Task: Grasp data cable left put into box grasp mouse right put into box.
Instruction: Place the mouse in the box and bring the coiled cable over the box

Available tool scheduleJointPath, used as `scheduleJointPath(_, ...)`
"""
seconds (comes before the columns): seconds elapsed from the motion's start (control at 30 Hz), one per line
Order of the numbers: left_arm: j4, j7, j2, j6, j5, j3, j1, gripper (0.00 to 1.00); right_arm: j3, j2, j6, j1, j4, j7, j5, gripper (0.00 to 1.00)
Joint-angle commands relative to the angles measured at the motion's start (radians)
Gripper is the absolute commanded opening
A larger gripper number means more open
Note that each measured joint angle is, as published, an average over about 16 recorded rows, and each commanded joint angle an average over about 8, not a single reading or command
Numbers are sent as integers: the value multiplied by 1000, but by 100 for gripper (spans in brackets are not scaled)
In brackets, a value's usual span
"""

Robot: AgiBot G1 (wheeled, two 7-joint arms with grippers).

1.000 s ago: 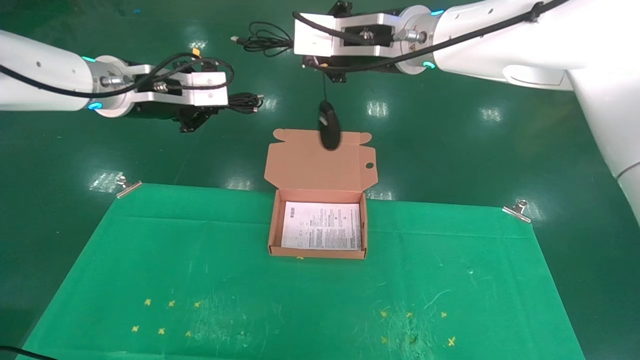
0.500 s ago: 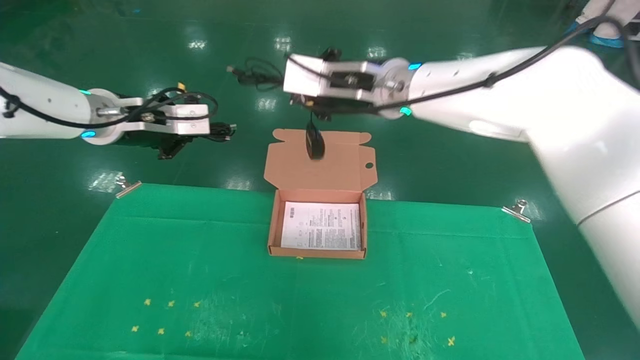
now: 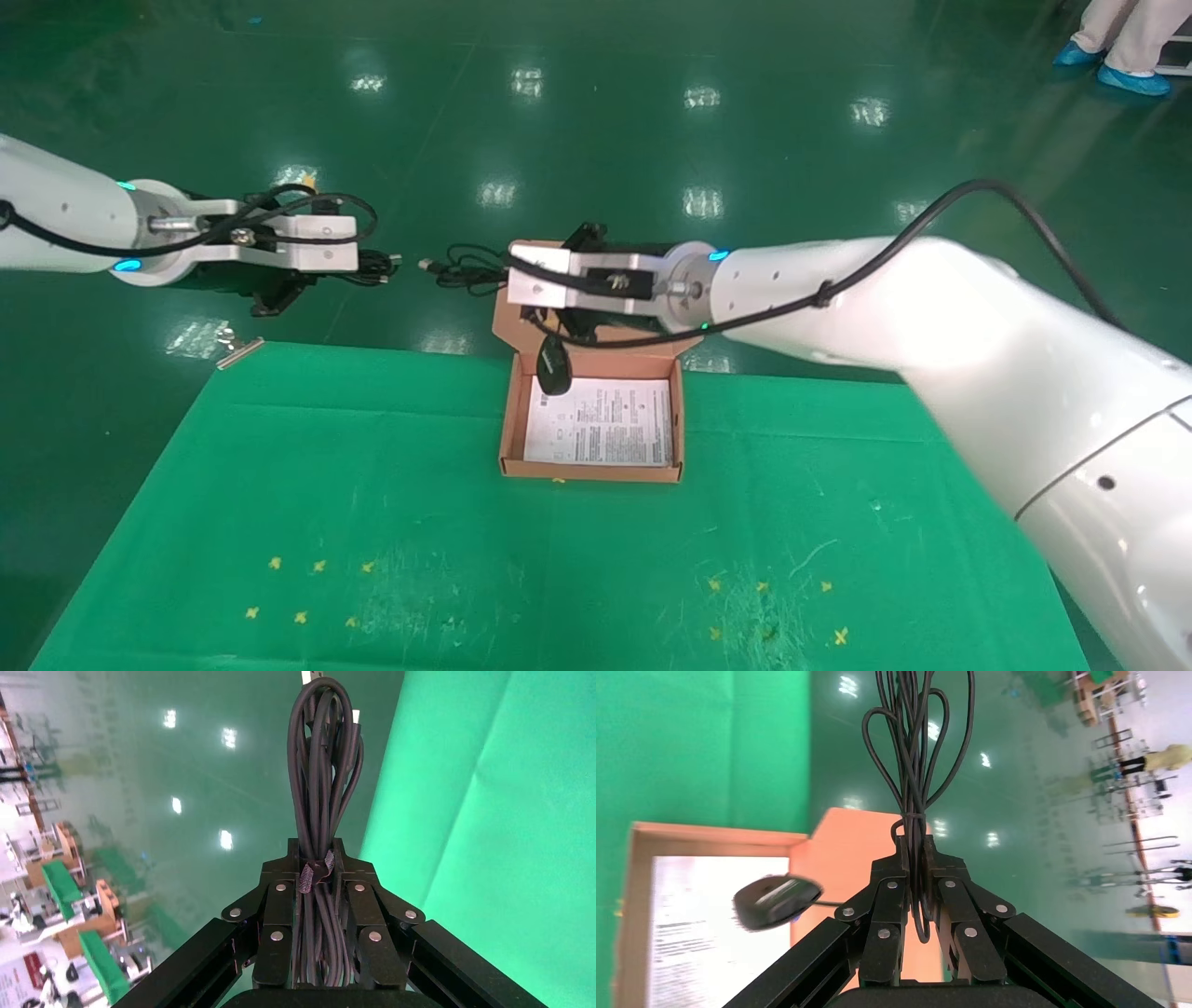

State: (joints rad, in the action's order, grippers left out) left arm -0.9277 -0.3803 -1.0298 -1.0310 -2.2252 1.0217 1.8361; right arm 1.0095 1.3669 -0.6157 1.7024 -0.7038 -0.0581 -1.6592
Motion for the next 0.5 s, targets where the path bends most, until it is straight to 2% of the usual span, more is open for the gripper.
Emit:
scheduleJointPath(0.03, -15, -13, 9, -16, -12, 4, 3, 0, 29, 1, 13, -10, -6, 14, 11, 0)
scheduleJointPath(0.5, -67, -67, 26, -50, -46, 10, 2, 0, 211, 6, 122, -40, -12, 111, 139, 0)
